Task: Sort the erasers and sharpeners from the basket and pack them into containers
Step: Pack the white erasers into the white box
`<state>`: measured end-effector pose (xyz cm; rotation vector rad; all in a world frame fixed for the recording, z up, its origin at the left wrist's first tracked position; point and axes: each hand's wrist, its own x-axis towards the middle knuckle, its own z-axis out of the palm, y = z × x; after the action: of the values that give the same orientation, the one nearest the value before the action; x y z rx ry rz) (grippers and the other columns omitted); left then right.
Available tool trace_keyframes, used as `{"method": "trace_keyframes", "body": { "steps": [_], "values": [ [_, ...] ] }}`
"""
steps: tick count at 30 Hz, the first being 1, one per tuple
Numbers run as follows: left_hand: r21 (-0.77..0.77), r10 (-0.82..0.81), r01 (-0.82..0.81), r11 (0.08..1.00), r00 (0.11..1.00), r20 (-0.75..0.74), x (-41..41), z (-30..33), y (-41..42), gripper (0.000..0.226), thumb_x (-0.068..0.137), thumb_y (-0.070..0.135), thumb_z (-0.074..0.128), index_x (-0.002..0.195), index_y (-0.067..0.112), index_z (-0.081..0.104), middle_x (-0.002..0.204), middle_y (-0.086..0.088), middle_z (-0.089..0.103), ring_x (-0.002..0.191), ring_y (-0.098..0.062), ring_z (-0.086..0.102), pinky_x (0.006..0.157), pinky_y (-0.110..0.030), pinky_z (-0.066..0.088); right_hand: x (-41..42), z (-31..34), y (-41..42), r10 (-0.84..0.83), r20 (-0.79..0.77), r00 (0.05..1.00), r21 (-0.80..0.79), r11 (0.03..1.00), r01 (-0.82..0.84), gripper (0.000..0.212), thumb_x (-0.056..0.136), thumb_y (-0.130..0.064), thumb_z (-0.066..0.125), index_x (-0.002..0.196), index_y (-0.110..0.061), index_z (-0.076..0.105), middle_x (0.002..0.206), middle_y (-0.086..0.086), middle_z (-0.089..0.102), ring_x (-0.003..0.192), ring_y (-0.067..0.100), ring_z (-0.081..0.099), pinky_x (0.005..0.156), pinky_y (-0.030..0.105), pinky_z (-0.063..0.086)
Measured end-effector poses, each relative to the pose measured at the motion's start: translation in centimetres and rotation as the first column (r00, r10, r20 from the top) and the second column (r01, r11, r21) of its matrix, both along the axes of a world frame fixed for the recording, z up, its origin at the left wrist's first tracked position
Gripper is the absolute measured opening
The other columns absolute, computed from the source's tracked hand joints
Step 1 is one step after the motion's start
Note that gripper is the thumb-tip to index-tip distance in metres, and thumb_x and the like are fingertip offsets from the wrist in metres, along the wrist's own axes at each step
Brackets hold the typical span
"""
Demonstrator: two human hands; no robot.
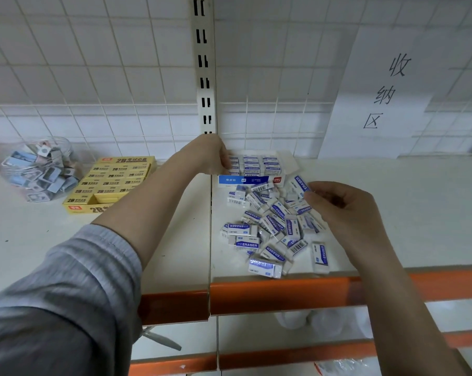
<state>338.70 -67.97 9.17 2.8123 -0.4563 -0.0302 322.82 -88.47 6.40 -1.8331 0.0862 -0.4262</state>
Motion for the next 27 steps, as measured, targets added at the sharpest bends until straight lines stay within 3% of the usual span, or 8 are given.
{"method": "trace_keyframes", "body": {
  "steps": [5, 9, 12, 14, 17, 21, 24, 27],
  "values": [
    [-0.183, 0.055, -0.053, 0.982, 0.998, 0.007, -2.8, 0.7, 0.7, 0.018, 0.086, 0.021, 0.064, 0.101, 0.014, 0.073, 0.105, -0.002, 0.069, 0.093, -0.019, 0.062, 0.069, -0.025, 0.045, -0.5, 0.7, 0.4, 0.027, 0.048, 0.999, 0.056, 0.998, -0.029, 0.022, 0.082, -0.009, 0.07, 0.077, -0.03, 0.067, 0.065, -0.02, 0.068, 0.059, -0.006, 0.06, 0.056, 0.007, 0.045],
    [-0.311, 0.015, -0.004, 0.95, 0.999, 0.033, -7.4, 0.3, 1.2, 0.014, 0.088, 0.027, 0.063, 0.096, 0.022, 0.073, 0.093, 0.012, 0.066, 0.081, -0.002, 0.057, 0.057, -0.002, 0.035, -0.6, 1.0, 0.7, 0.05, 0.063, 0.997, 0.043, 0.998, -0.053, 0.017, 0.081, -0.01, 0.07, 0.08, -0.027, 0.068, 0.074, -0.013, 0.072, 0.07, 0.002, 0.068, 0.065, 0.013, 0.053],
    [-0.384, -0.062, 0.05, 0.922, 0.998, -0.02, -10.6, -0.7, 1.6, 0.016, 0.085, 0.032, 0.065, 0.098, 0.027, 0.073, 0.087, 0.023, 0.061, 0.074, 0.013, 0.053, 0.061, 0.006, 0.033, -0.8, 1.2, 0.9, 0.067, 0.074, 0.995, 0.057, 0.996, -0.071, 0.013, 0.082, -0.012, 0.069, 0.081, -0.025, 0.067, 0.076, -0.01, 0.073, 0.075, 0.009, 0.07, 0.069, 0.021, 0.056],
    [-0.413, -0.108, 0.081, 0.907, 0.993, -0.042, -12.0, -1.5, 1.8, 0.019, 0.083, 0.034, 0.067, 0.1, 0.029, 0.072, 0.087, 0.026, 0.061, 0.073, 0.014, 0.054, 0.064, 0.003, 0.035, -0.9, 1.4, 1.1, 0.073, 0.09, 0.993, 0.081, 0.993, -0.08, 0.013, 0.082, -0.011, 0.069, 0.081, -0.024, 0.065, 0.074, -0.009, 0.072, 0.074, 0.01, 0.071, 0.069, 0.022, 0.056],
    [-0.433, -0.111, 0.07, 0.899, 0.991, -0.069, -13.1, -2.7, 2.0, 0.022, 0.08, 0.038, 0.068, 0.1, 0.029, 0.072, 0.095, 0.014, 0.069, 0.082, 0.002, 0.059, 0.065, -0.003, 0.038, -1.1, 1.7, 1.3, 0.077, 0.088, 0.993, 0.141, 0.986, -0.089, 0.016, 0.083, -0.01, 0.068, 0.088, -0.024, 0.062, 0.074, -0.009, 0.072, 0.072, 0.011, 0.071, 0.065, 0.02, 0.055],
    [-0.374, -0.078, 0.039, 0.927, 0.993, -0.087, -13.6, -3.5, 2.0, 0.025, 0.081, 0.035, 0.069, 0.104, 0.028, 0.071, 0.101, 0.009, 0.068, 0.088, -0.003, 0.058, 0.067, -0.002, 0.037, -1.5, 1.8, 1.6, 0.106, 0.073, 0.992, 0.178, 0.977, -0.117, 0.036, 0.085, -0.006, 0.064, 0.106, -0.034, 0.055, 0.069, -0.009, 0.071, 0.073, 0.01, 0.071, 0.065, 0.016, 0.055],
    [-0.398, -0.044, 0.003, 0.918, 0.995, -0.094, -13.6, -3.5, 1.8, 0.024, 0.08, 0.03, 0.072, 0.104, 0.027, 0.072, 0.097, 0.011, 0.067, 0.082, -0.001, 0.056, 0.066, -0.003, 0.038, -1.6, 1.9, 1.6, 0.111, 0.062, 0.992, 0.101, 0.988, -0.117, 0.037, 0.085, -0.008, 0.065, 0.112, -0.031, 0.056, 0.068, -0.01, 0.07, 0.07, 0.006, 0.07, 0.06, 0.012, 0.051],
    [-0.448, 0.012, -0.048, 0.893, 0.996, -0.083, -13.8, -3.5, 1.7, 0.021, 0.077, 0.024, 0.075, 0.097, 0.026, 0.073, 0.082, 0.018, 0.061, 0.075, 0.001, 0.055, 0.063, -0.003, 0.039, -1.7, 1.9, 1.6, 0.104, 0.049, 0.993, 0.031, 0.994, -0.105, 0.03, 0.082, -0.012, 0.068, 0.103, -0.033, 0.06, 0.066, -0.011, 0.07, 0.06, -0.001, 0.064, 0.056, 0.007, 0.046]
  ]
}}
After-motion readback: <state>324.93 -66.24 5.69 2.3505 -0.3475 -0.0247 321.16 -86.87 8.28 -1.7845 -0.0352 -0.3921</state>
